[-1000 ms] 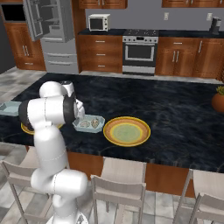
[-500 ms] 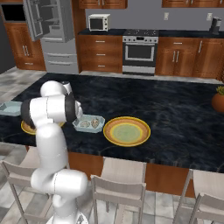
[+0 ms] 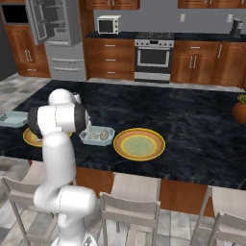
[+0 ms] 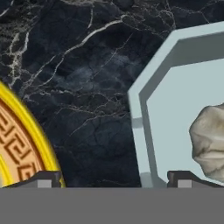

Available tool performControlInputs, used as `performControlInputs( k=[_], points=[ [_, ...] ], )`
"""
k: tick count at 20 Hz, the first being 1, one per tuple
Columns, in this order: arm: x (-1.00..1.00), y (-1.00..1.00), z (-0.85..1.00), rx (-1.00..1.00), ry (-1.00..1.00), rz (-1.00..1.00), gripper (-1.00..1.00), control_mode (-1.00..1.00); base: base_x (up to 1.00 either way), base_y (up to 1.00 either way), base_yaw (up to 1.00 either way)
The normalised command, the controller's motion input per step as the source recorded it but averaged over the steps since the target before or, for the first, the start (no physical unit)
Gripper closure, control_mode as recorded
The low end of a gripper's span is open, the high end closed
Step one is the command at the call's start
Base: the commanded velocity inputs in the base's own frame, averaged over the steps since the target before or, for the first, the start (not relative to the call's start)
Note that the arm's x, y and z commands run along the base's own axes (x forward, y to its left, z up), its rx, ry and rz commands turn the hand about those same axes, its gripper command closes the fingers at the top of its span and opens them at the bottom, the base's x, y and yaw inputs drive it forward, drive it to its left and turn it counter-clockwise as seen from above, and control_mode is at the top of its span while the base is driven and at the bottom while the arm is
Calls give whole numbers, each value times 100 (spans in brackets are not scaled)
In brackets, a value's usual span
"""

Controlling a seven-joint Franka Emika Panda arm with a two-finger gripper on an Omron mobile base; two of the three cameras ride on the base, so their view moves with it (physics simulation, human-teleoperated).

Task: Place two dumplings into each of the tupperware containers and then place the containers in the fridge.

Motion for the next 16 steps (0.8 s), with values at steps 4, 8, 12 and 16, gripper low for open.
performControlInputs(
  k=[4,8,12,16],
  points=[
    [8,0,-27,0,4,0,-100,-100,0,0,0],
    [1,-8,-7,0,0,0,-100,-100,0,0,0],
    [0,-6,0,0,0,0,-100,-100,0,0,0],
    [0,0,-8,0,2,0,-100,-100,0,0,0]
  ],
)
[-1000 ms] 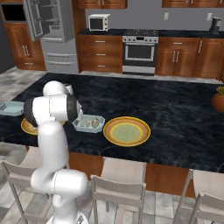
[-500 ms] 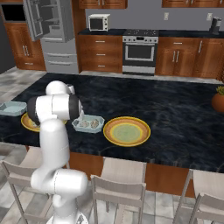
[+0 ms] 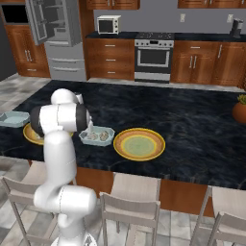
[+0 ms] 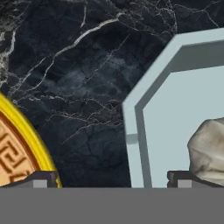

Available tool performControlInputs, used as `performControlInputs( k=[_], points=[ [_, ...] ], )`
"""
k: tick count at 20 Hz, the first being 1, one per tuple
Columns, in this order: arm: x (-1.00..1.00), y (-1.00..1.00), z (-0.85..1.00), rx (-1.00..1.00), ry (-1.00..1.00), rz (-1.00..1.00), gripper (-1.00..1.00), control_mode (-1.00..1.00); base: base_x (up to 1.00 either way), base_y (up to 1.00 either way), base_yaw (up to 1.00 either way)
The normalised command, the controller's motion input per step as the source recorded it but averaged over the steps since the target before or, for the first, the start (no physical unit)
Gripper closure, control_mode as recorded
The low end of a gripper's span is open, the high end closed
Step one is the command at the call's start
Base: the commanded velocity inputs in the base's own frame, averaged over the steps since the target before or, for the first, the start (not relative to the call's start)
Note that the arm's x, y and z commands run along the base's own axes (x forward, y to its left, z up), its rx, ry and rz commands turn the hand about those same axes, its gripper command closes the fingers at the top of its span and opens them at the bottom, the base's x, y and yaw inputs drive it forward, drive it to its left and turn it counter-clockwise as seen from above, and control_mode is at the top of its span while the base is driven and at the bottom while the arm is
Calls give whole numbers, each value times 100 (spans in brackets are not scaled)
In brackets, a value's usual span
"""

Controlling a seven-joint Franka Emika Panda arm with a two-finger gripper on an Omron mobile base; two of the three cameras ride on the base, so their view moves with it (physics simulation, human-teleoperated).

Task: Place two dumplings into each of the tupperware containers and then place the containers in the fridge.

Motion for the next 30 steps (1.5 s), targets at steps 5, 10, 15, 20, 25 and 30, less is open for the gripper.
performControlInputs(
  k=[5,10,15,20,25,30],
  points=[
    [0,-1,-29,0,3,0,-100,-100,0,0,0],
    [0,0,-34,0,2,0,100,-100,0,0,0],
    [0,0,-2,0,1,0,100,-100,0,0,0],
    [0,0,0,0,0,0,100,-100,0,0,0],
    [1,-6,22,-2,0,0,100,-100,0,0,0],
    [-7,-5,83,-6,0,0,100,-100,0,0,0]
  ],
)
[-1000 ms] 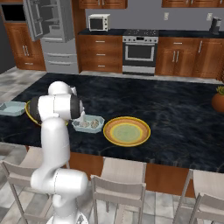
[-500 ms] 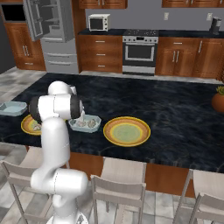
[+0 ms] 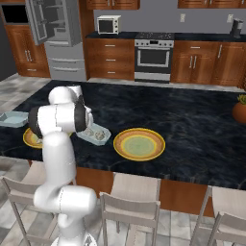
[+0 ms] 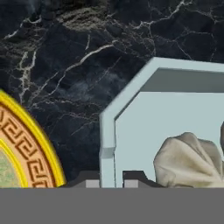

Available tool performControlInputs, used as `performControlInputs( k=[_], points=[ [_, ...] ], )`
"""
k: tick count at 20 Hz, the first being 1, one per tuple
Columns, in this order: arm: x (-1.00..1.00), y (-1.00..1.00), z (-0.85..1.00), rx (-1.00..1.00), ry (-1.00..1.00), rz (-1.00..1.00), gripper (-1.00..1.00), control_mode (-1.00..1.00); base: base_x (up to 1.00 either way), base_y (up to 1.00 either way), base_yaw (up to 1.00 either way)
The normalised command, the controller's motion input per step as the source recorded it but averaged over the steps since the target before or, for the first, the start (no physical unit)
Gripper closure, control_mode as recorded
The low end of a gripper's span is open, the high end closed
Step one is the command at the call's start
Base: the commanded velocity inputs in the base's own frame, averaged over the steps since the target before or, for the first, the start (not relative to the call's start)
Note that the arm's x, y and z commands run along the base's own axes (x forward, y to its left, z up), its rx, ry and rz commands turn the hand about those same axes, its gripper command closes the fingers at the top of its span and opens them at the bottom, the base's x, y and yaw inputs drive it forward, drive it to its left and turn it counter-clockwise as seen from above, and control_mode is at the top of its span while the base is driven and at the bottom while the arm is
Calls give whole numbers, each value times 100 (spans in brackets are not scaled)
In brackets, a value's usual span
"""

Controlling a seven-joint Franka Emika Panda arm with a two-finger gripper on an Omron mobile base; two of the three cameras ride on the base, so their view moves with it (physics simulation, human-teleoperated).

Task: Place two dumplings into each of the tupperware containers and then place the containers in the fridge.

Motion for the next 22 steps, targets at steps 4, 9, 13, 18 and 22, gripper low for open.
performControlInputs(
  k=[4,9,13,18,22],
  points=[
    [-23,-11,86,-9,0,1,100,-100,0,0,0],
    [-36,-28,61,-16,0,12,100,-100,0,0,0],
    [-53,-16,44,-16,0,41,100,-100,0,0,0],
    [-54,-16,6,-16,0,74,100,-100,0,0,0],
    [-61,-18,0,-14,-1,89,100,-100,0,0,0]
  ],
)
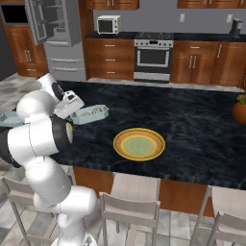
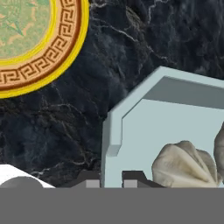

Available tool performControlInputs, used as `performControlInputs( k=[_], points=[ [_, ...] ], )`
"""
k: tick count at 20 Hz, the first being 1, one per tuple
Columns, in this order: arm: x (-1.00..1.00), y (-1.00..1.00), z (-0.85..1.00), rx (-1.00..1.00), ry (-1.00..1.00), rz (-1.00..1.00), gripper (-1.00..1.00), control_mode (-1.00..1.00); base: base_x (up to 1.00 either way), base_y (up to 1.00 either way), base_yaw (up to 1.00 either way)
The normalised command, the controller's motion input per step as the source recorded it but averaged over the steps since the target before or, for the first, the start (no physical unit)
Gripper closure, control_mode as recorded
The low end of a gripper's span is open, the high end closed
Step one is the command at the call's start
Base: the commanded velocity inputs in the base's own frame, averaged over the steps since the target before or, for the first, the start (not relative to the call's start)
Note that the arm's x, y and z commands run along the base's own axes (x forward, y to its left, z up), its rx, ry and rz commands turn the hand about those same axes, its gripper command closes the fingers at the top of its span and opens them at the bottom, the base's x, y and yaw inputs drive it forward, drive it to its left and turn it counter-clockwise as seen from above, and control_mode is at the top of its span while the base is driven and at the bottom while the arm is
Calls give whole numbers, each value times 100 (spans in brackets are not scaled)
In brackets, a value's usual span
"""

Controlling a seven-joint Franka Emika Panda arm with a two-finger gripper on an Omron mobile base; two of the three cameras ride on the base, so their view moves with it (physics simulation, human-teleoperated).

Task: Place two dumplings into each of the tupperware containers and then place the containers in the fridge.

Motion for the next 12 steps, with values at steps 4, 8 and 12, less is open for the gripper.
performControlInputs(
  k=[4,8,12],
  points=[
    [-49,-21,12,-3,0,84,100,-100,0,0,0],
    [-36,-32,29,0,0,74,100,-100,0,0,0],
    [-5,-76,55,6,1,49,100,-100,0,0,0]
  ],
)
